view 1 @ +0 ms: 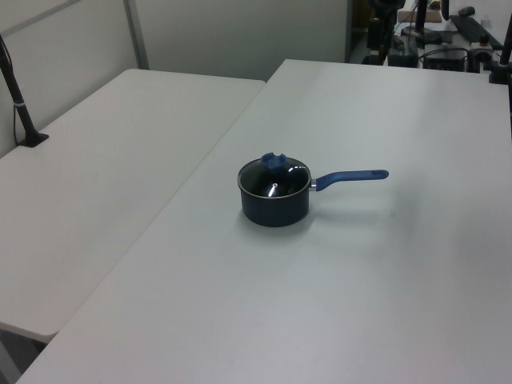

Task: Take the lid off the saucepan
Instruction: 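Lower the gripper onto the blue knob of the glass lid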

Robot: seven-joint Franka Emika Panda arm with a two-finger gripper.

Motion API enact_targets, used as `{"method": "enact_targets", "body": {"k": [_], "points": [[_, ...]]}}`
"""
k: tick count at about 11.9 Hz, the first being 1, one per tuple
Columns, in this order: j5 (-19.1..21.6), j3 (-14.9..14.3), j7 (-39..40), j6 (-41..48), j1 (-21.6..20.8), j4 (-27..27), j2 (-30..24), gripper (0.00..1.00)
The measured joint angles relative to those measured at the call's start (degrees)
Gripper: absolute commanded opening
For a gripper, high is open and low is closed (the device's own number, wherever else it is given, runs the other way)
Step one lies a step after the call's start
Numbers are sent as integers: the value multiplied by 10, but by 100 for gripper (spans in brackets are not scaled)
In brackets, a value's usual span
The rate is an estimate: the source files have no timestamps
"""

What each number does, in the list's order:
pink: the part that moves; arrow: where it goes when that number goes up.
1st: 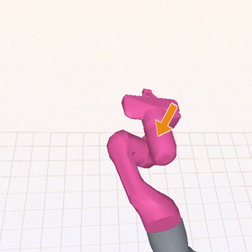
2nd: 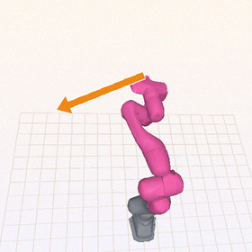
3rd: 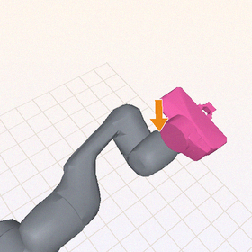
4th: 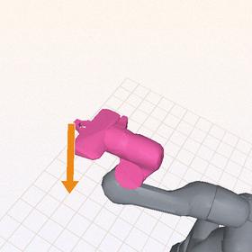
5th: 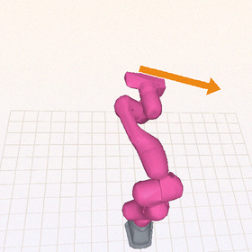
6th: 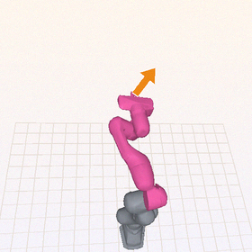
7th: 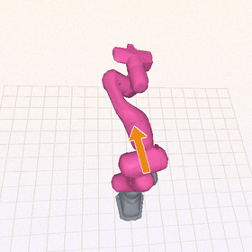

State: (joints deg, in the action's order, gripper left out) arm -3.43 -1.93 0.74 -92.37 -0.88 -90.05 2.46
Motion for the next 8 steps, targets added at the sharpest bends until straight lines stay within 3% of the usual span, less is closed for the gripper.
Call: {"method": "enact_targets", "body": {"k": [8], "points": [[0,4,1,0,-1,0,2,100]]}}
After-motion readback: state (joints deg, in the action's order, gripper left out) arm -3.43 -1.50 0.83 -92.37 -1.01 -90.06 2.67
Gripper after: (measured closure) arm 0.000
